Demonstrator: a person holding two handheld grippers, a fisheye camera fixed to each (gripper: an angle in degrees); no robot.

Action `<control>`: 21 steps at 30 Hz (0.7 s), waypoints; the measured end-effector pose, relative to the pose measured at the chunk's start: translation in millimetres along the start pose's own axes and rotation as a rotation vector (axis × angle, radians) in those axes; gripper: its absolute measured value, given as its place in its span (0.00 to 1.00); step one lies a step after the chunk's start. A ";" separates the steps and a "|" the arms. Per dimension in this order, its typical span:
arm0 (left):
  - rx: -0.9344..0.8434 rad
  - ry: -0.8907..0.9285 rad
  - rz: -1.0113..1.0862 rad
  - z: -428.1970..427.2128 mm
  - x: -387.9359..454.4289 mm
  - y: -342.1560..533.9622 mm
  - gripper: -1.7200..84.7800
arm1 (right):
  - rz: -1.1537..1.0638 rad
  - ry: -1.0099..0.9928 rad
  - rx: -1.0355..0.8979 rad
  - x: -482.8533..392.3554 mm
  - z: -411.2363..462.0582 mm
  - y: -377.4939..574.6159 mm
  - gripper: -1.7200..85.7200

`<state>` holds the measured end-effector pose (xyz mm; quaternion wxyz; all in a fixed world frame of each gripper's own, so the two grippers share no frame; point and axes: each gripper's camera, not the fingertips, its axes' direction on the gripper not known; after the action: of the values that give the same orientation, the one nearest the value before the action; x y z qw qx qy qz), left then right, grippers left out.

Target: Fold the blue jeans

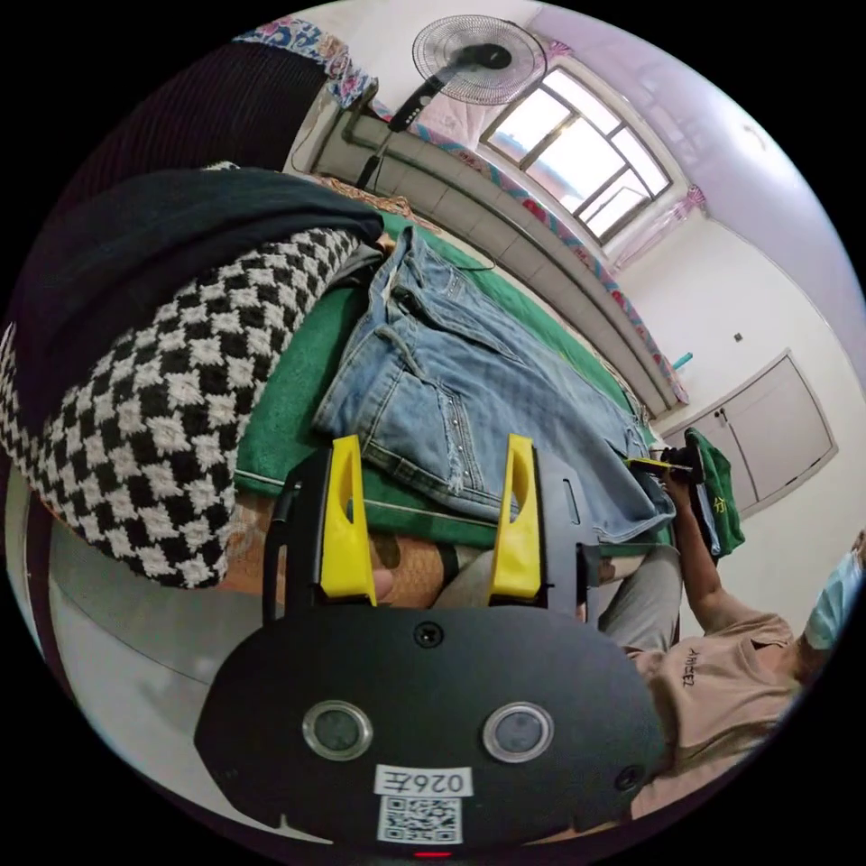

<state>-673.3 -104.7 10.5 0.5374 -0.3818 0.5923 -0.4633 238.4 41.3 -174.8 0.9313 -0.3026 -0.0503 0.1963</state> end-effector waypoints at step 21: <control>0.018 0.057 -0.249 -90.1 -95.4 -3.6 0.16 | 0.630 -0.523 0.719 231.5 -147.5 407.3 0.01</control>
<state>-750.2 -2.6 40.3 0.4623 -0.4341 0.5512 -0.5423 345.7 354.1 -537.9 0.8286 0.0933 -0.1171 0.5395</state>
